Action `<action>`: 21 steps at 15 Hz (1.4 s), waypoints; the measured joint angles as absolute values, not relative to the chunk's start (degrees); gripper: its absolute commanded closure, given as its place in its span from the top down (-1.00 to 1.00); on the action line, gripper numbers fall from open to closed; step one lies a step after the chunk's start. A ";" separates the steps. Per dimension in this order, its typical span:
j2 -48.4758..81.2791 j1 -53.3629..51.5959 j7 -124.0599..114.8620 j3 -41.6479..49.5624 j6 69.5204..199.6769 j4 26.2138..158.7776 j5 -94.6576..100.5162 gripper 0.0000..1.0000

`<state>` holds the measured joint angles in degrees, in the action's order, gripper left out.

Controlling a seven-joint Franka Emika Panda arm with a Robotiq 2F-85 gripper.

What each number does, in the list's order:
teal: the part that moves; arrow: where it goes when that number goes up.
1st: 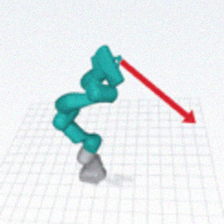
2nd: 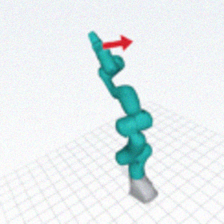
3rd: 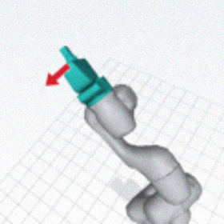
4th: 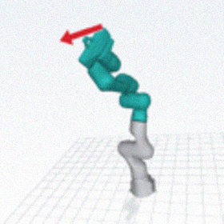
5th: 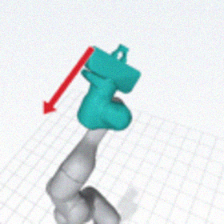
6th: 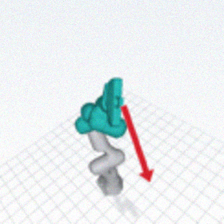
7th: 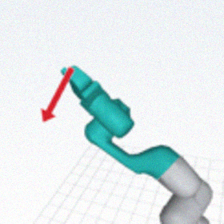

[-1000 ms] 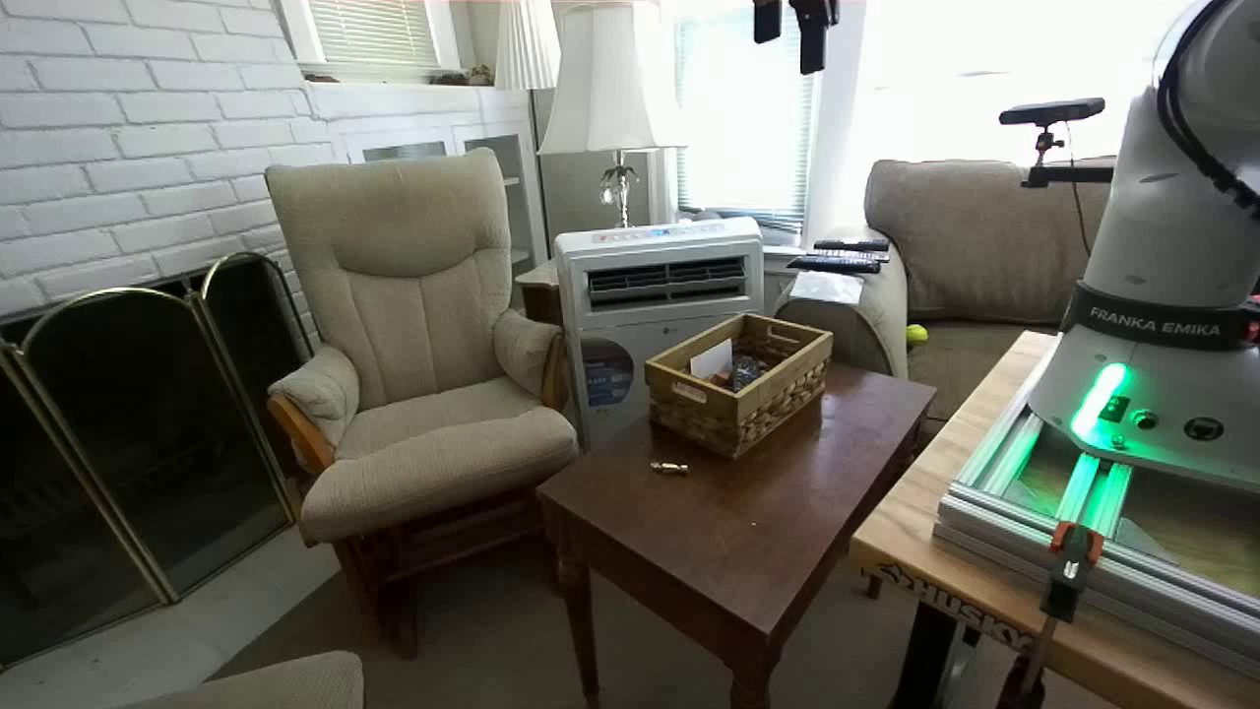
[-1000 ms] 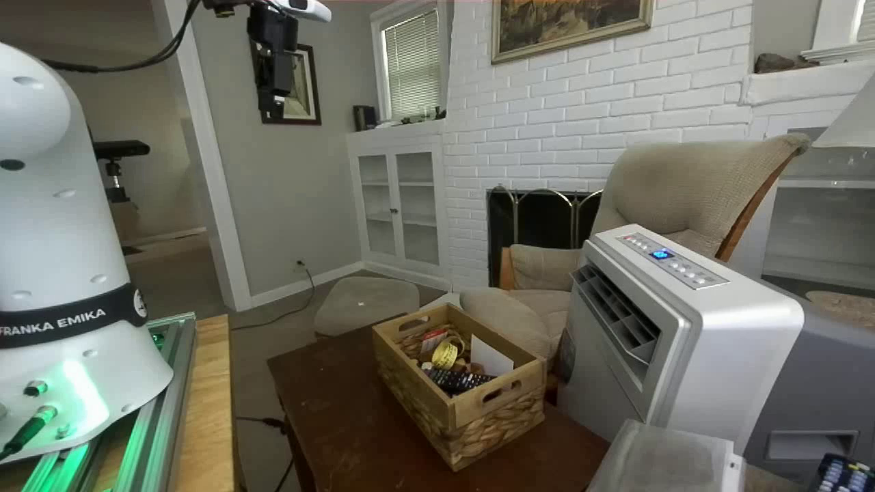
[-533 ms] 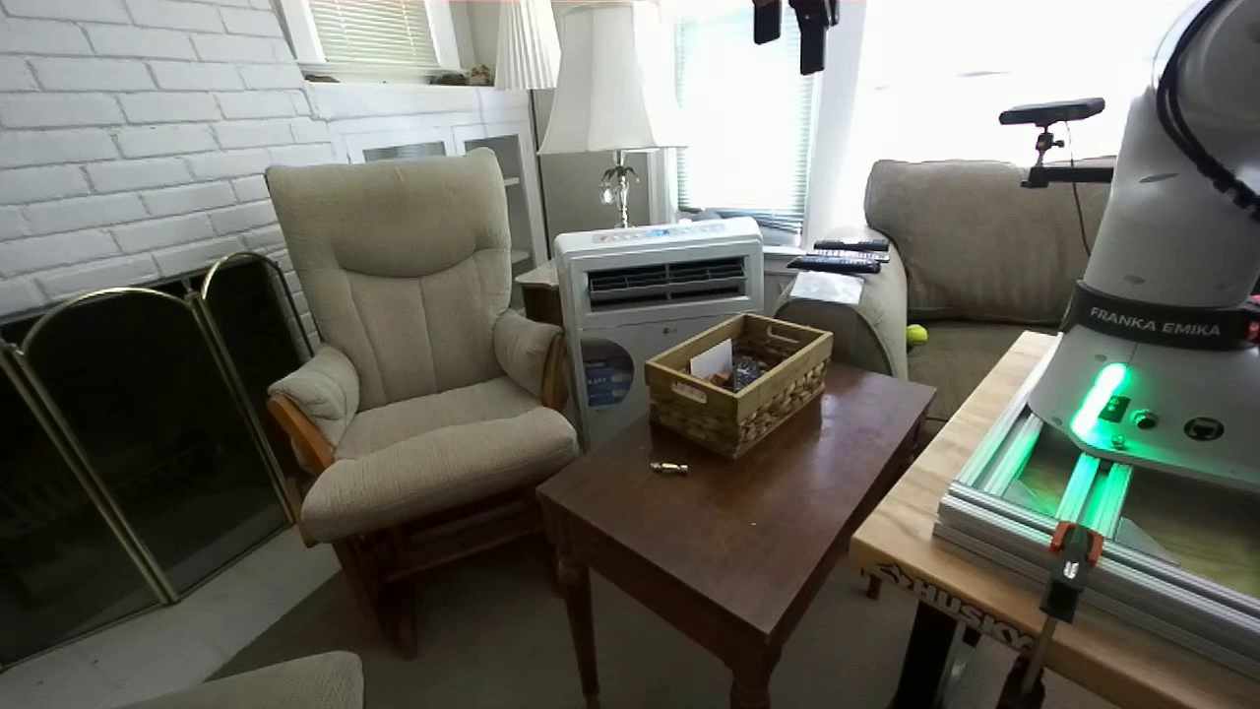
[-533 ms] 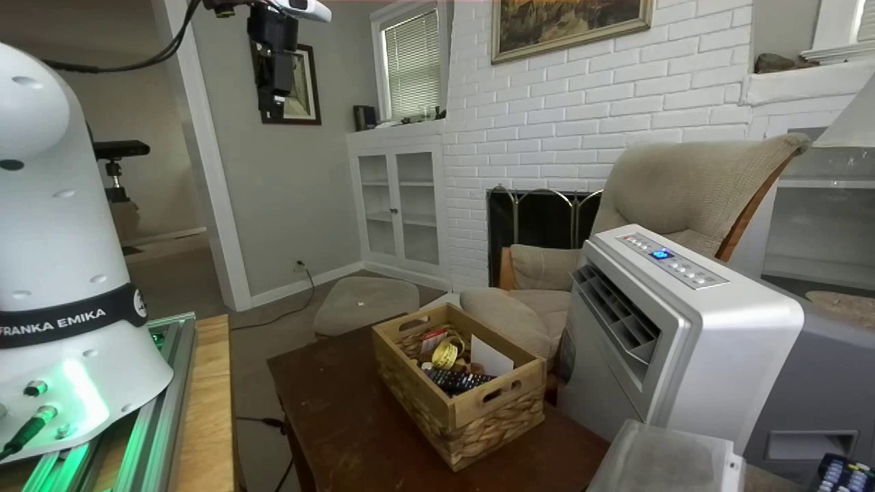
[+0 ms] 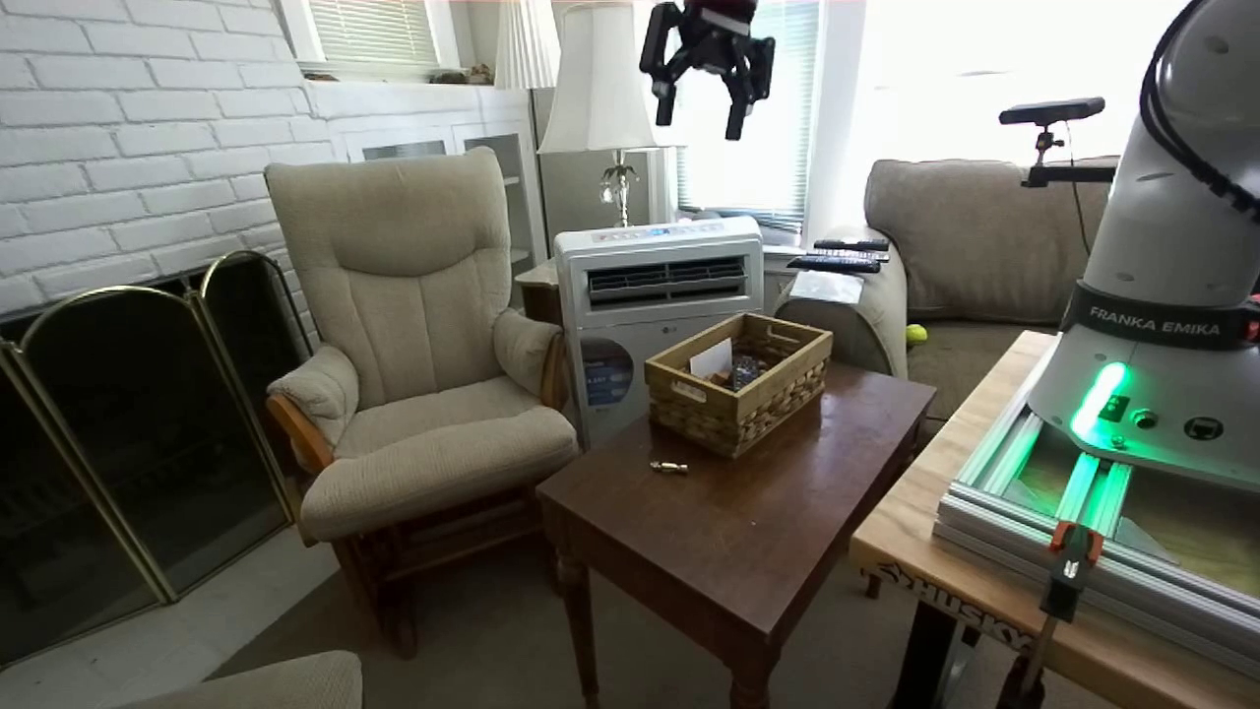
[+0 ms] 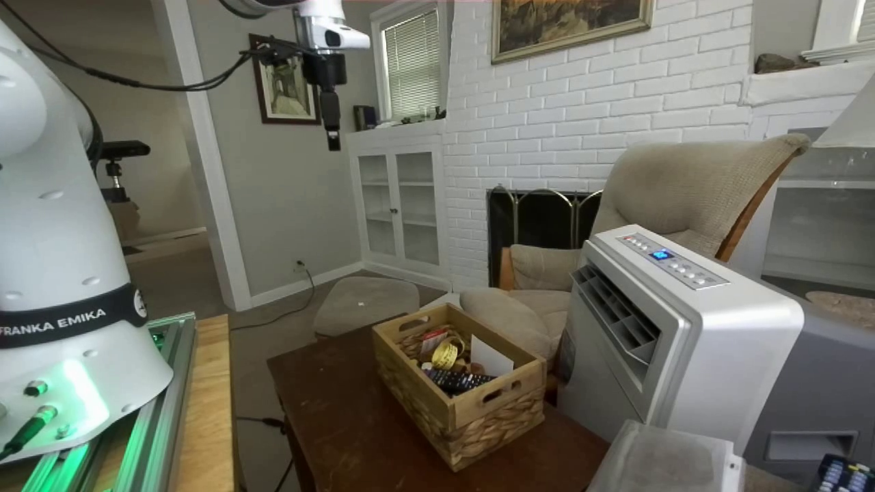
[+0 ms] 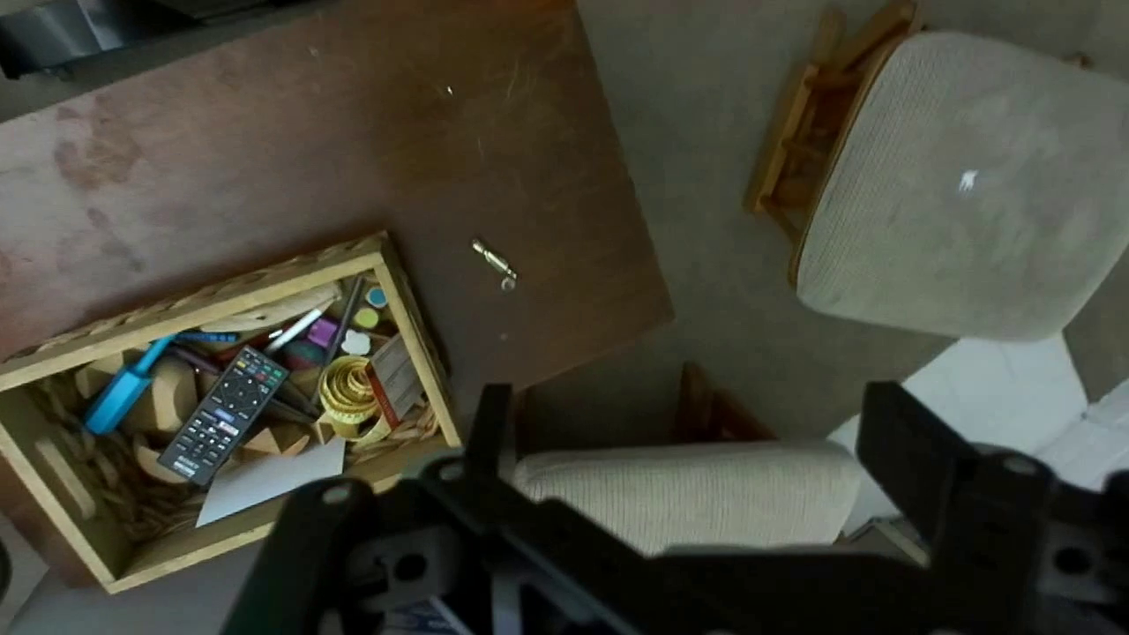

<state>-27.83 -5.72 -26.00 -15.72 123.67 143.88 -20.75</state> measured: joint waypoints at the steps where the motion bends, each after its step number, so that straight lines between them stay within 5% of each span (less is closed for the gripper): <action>1: -25.71 -4.83 -27.79 -16.27 128.04 144.54 -19.92 1.00; 6: -17.15 -0.28 -36.70 -18.32 141.76 146.45 -5.66 1.00; 21: 0.99 -2.57 -38.24 -14.29 148.72 146.73 10.64 1.00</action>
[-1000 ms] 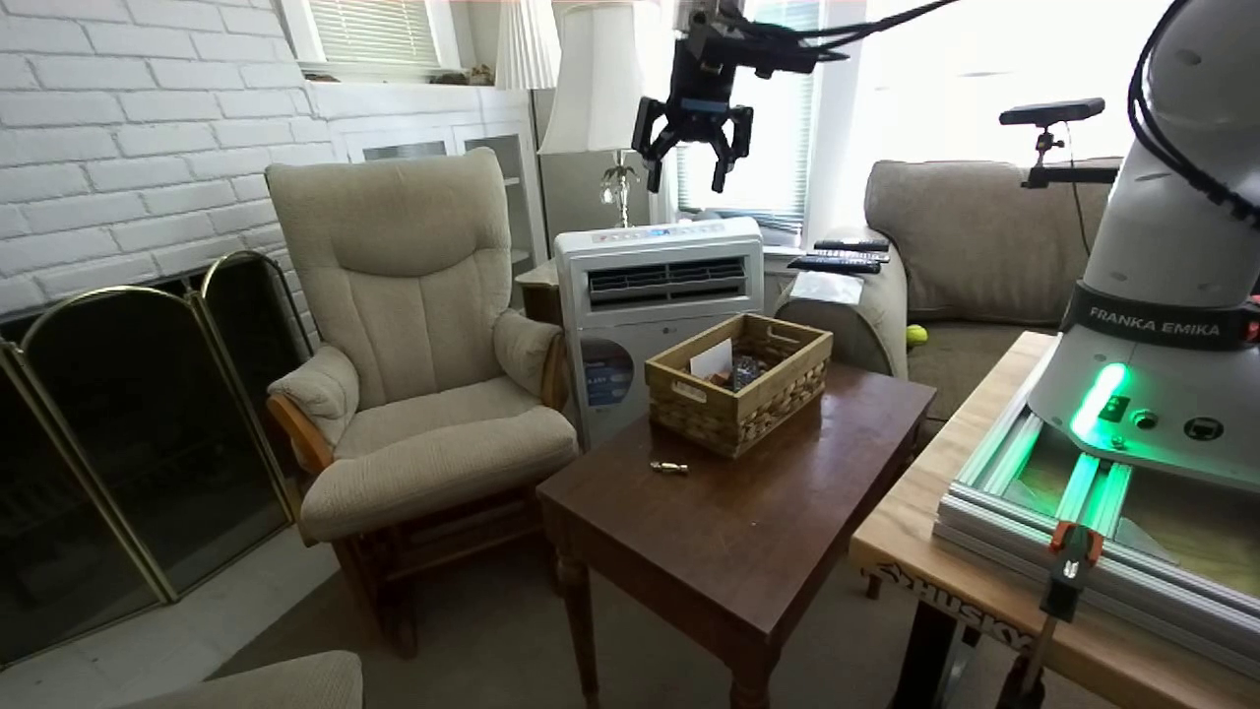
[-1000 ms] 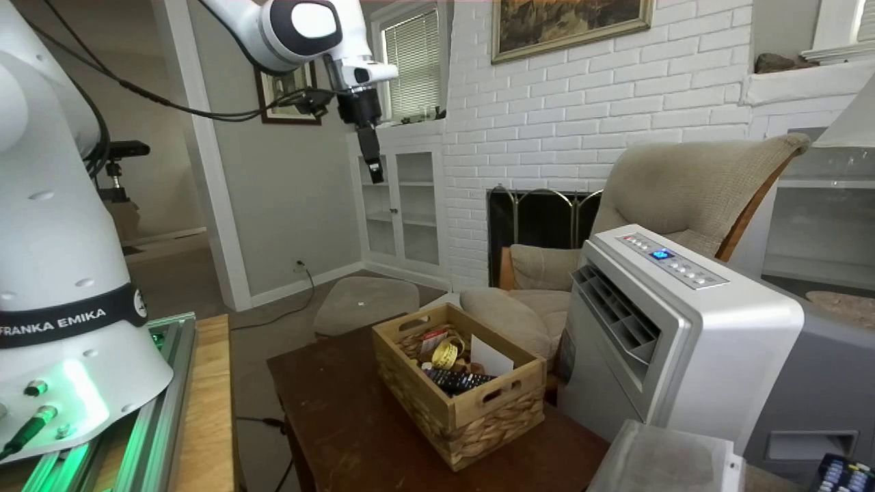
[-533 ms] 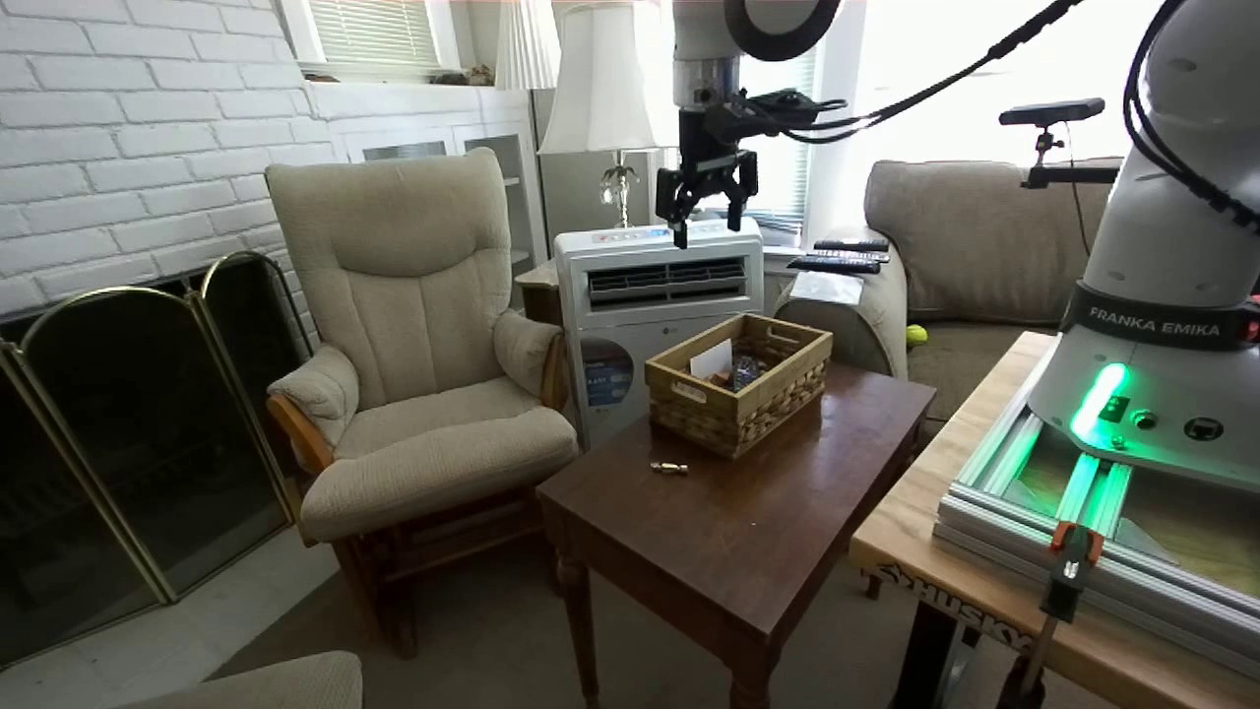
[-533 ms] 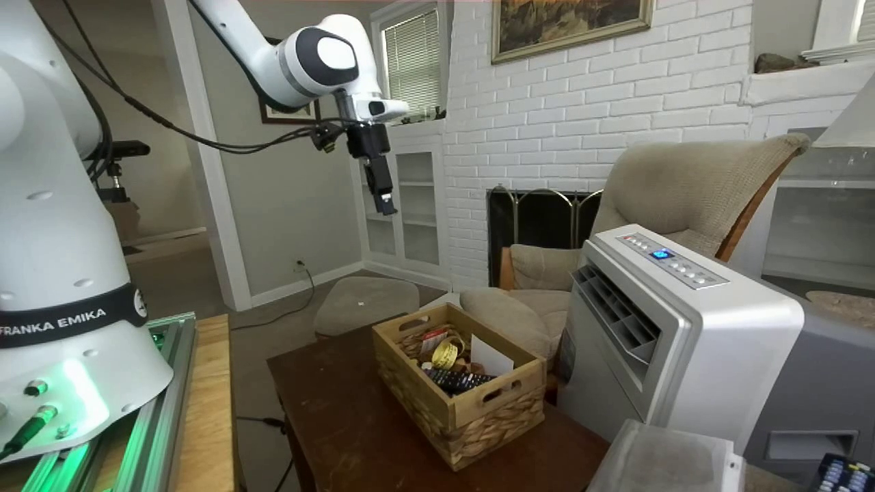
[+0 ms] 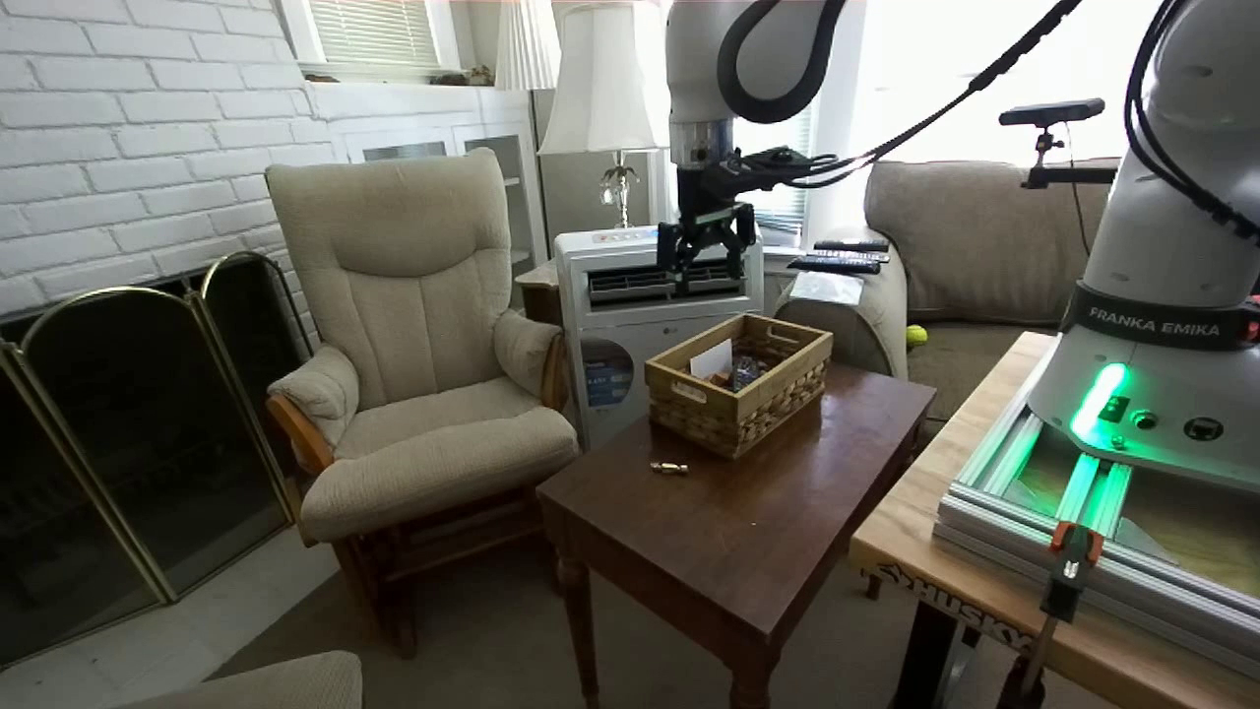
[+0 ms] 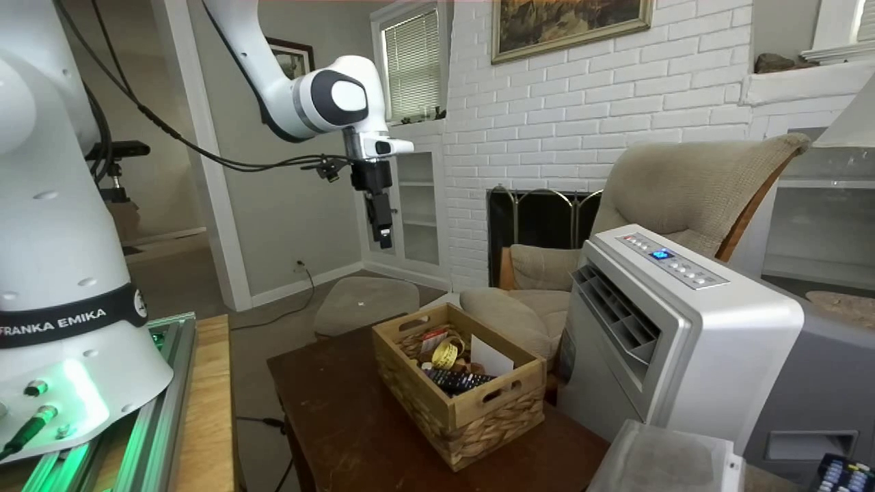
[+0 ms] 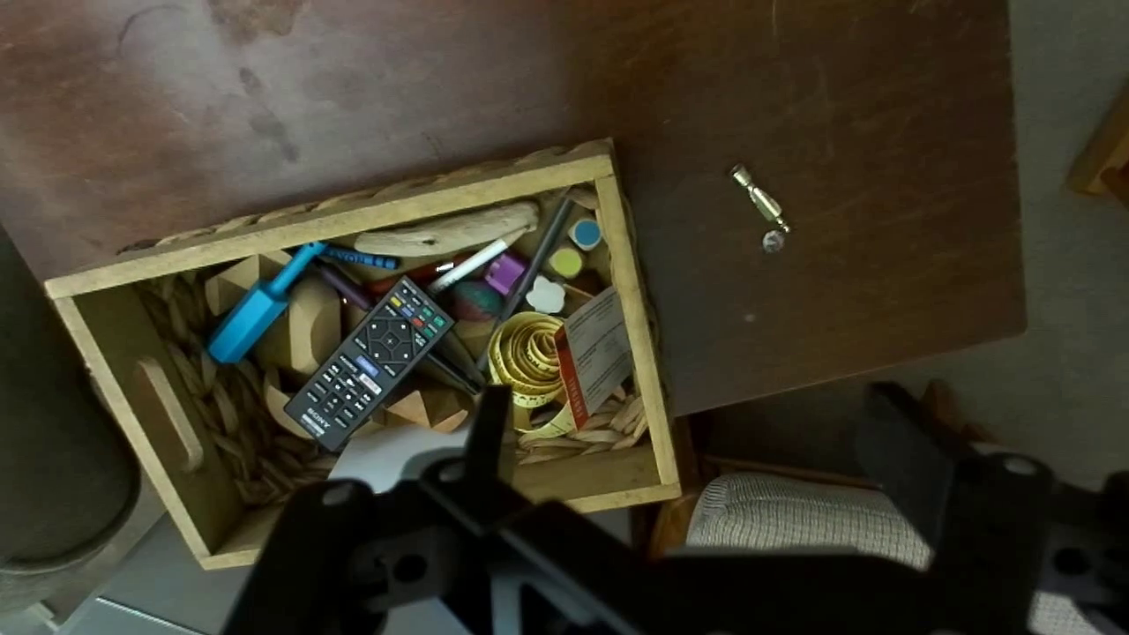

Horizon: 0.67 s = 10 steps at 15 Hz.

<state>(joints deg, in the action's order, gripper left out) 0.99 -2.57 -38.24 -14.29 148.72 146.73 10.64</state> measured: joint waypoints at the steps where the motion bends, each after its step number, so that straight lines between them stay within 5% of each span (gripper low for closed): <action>1: 1.07 -2.57 -38.26 -14.24 148.73 146.70 10.65 1.00; 10: 5.53 -5.46 -39.27 -8.46 155.04 146.47 31.43 1.00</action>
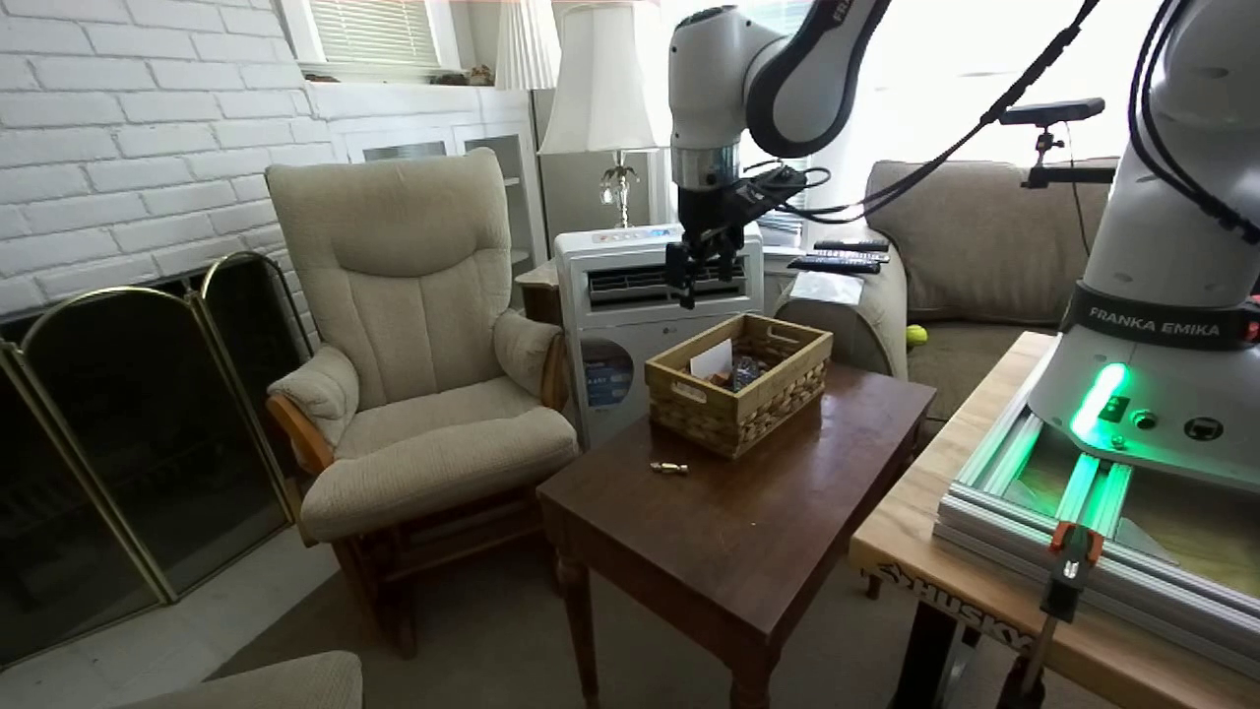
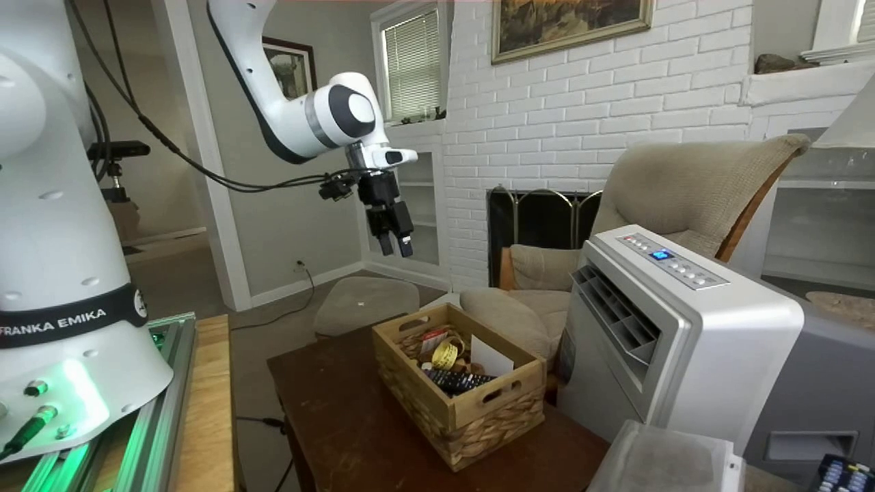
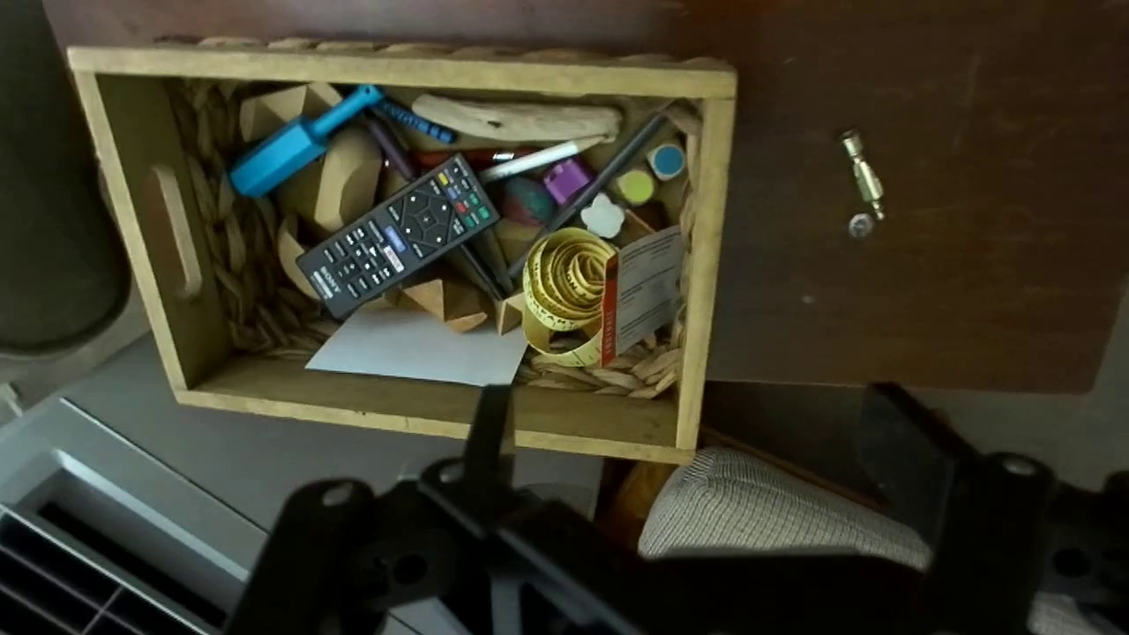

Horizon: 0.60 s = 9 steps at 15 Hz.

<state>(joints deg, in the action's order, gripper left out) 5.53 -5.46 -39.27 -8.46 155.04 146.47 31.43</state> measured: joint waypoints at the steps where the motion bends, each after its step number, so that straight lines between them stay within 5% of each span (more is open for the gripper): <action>1: 7.28 -5.44 -40.21 -7.70 156.27 146.21 35.49 1.00; 9: 23.69 -5.13 -42.17 -3.99 163.45 140.08 41.29 1.00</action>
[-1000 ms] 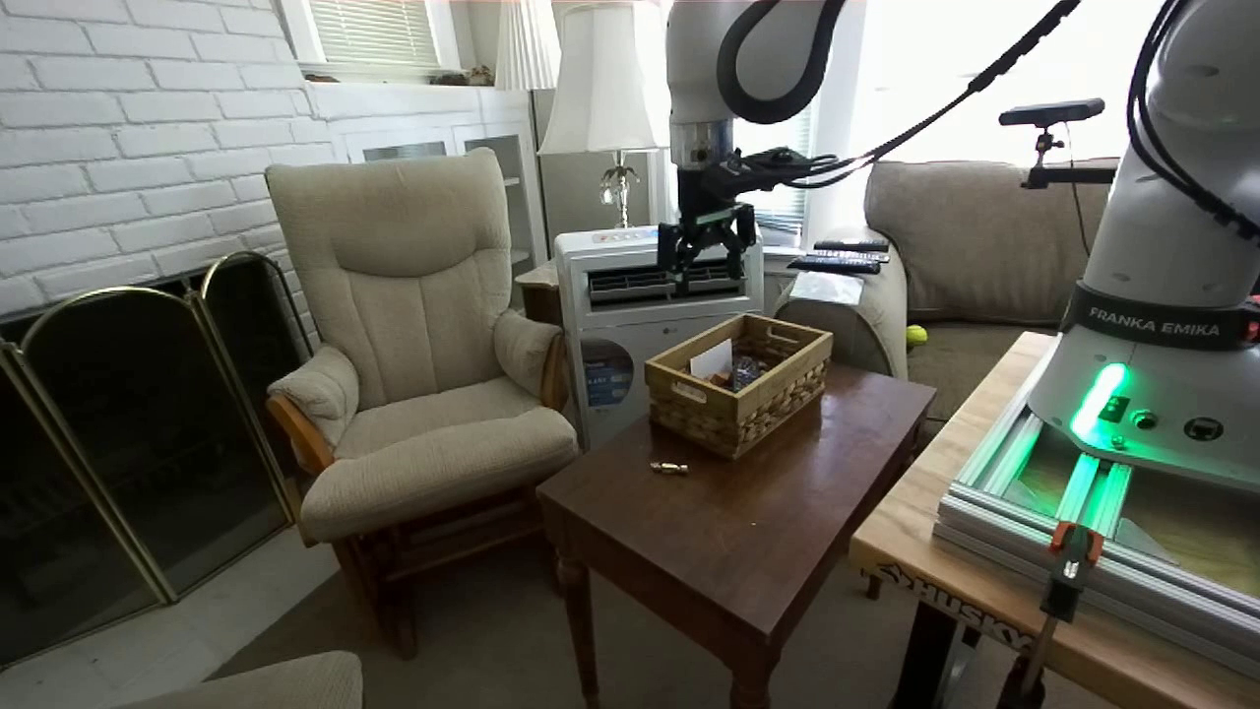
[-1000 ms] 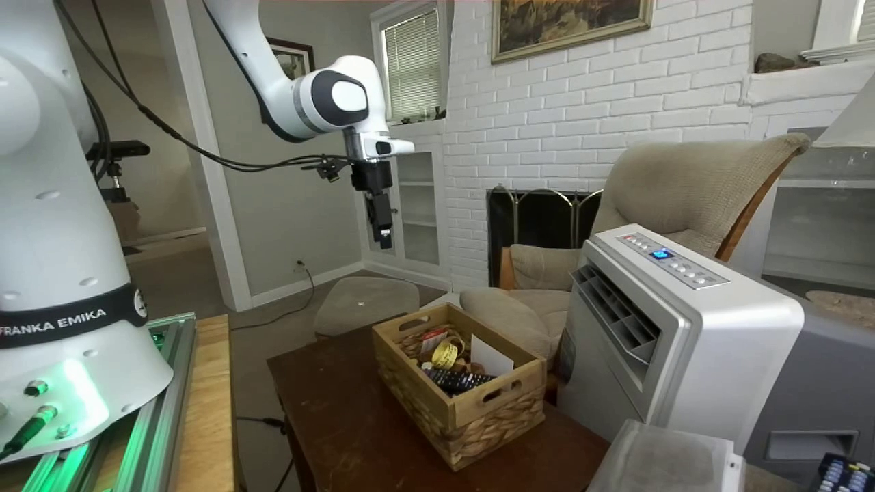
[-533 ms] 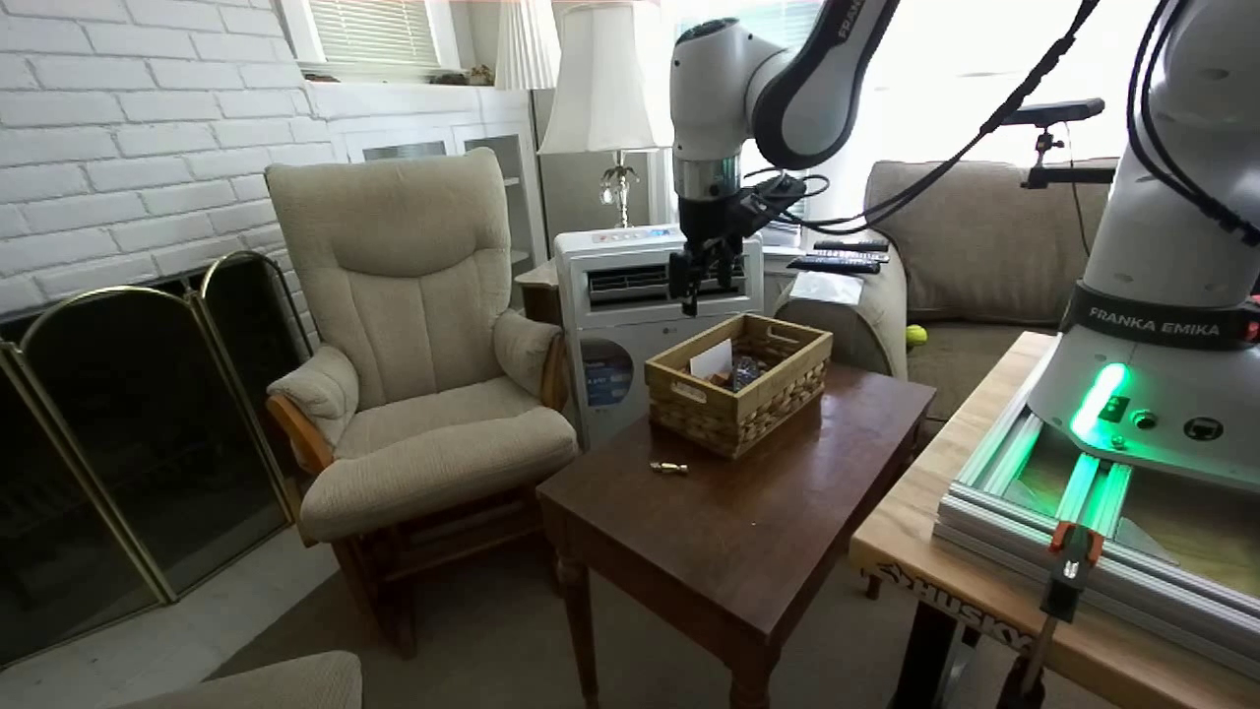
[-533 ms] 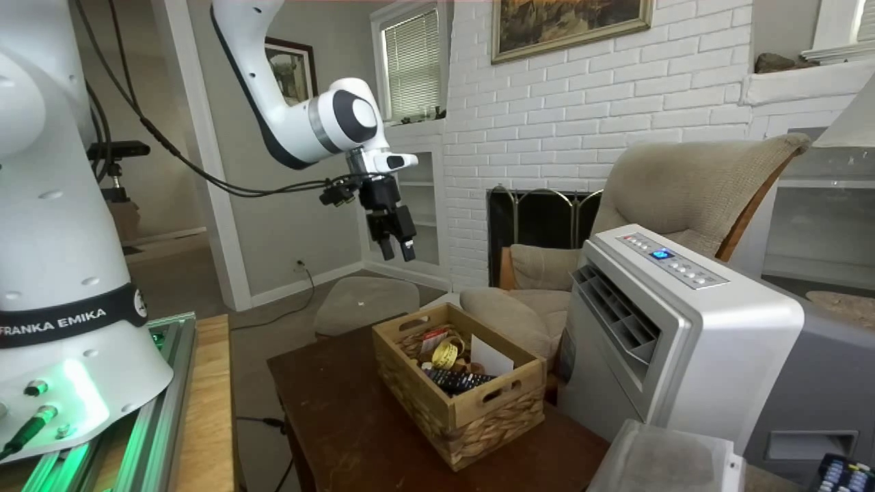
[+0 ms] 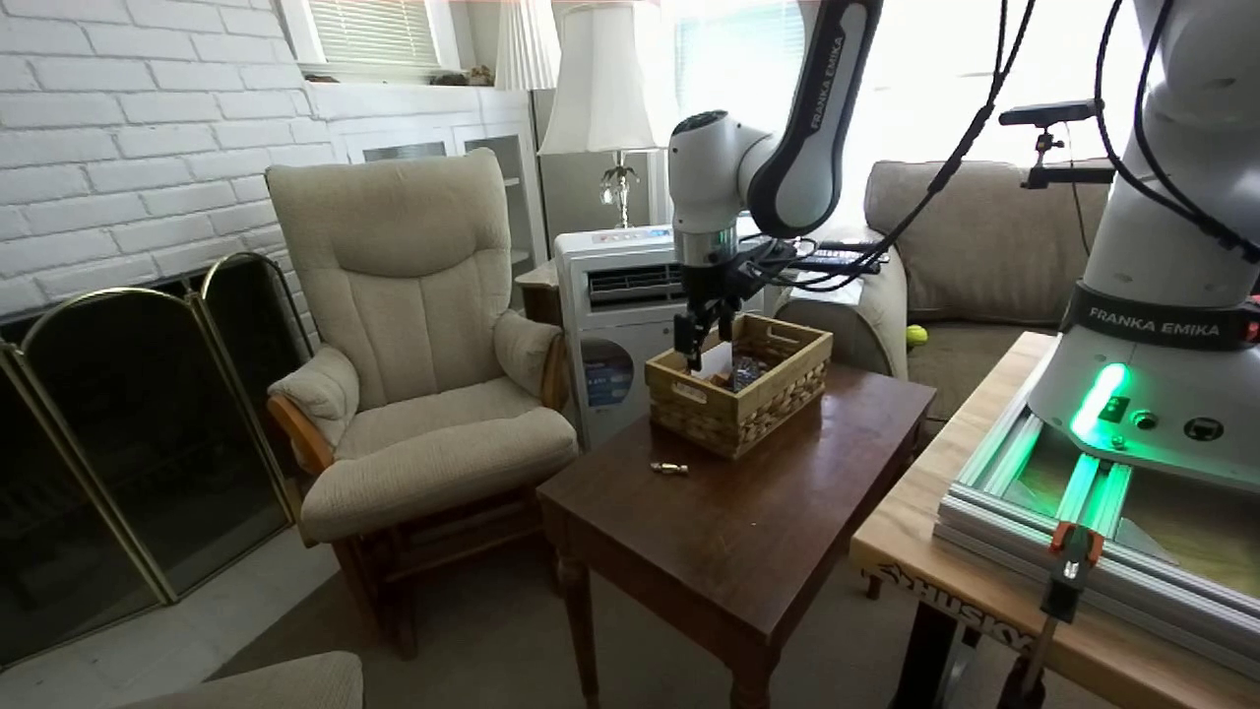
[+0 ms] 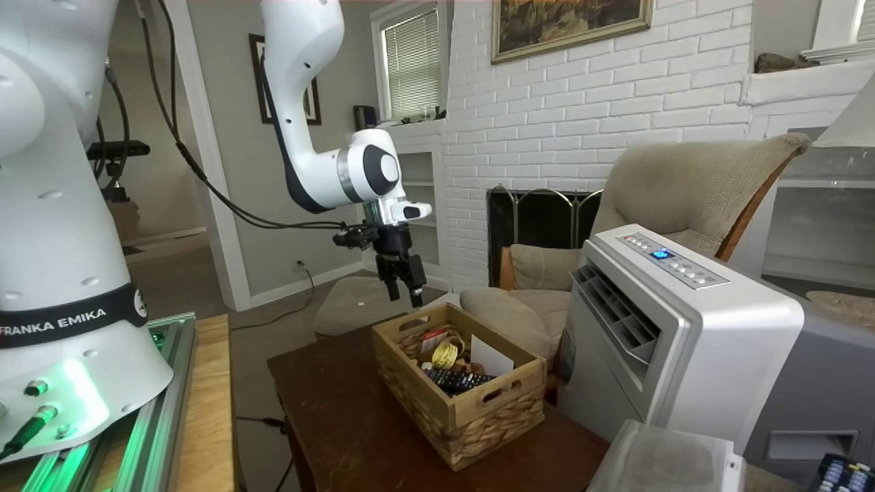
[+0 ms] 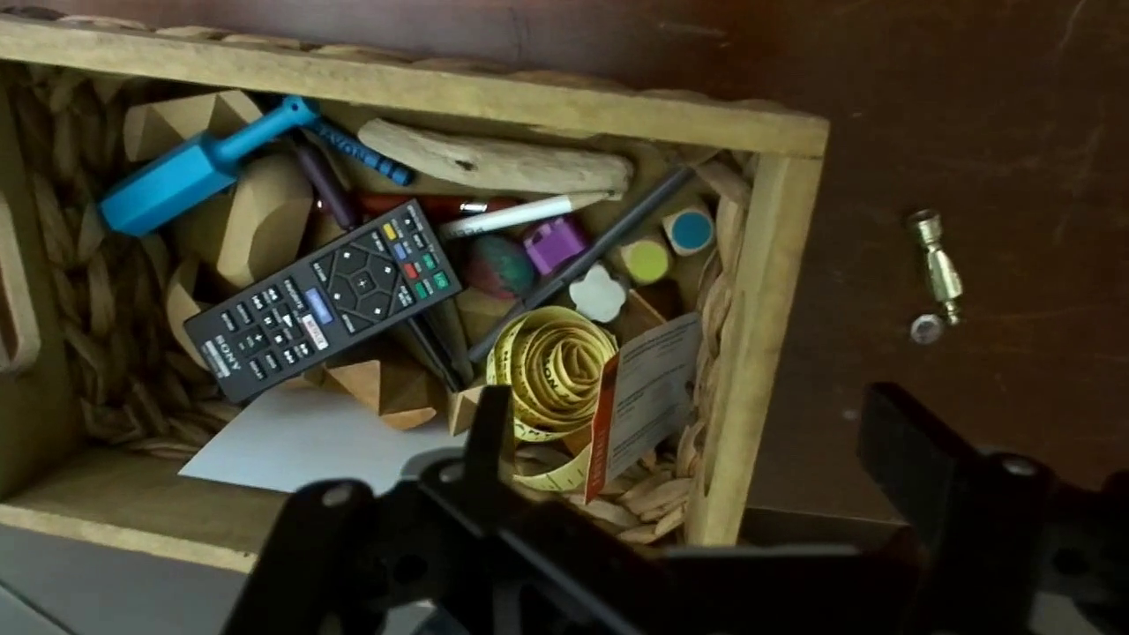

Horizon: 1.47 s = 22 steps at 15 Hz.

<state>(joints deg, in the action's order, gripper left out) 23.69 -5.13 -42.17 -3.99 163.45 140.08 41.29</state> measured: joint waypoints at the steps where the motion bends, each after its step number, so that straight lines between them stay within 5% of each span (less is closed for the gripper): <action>1: 25.53 -5.13 -43.26 -3.73 164.22 138.89 41.29 1.00; 10: 35.70 -5.80 -47.43 -3.82 166.06 130.95 41.26 0.96; 12: 36.72 -5.98 -47.55 -3.83 166.06 130.03 41.26 0.46; 22: 38.90 -6.21 -47.57 -3.92 165.97 128.00 41.26 -0.94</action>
<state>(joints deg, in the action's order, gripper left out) 38.90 -6.21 -47.57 -3.92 165.97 128.00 41.26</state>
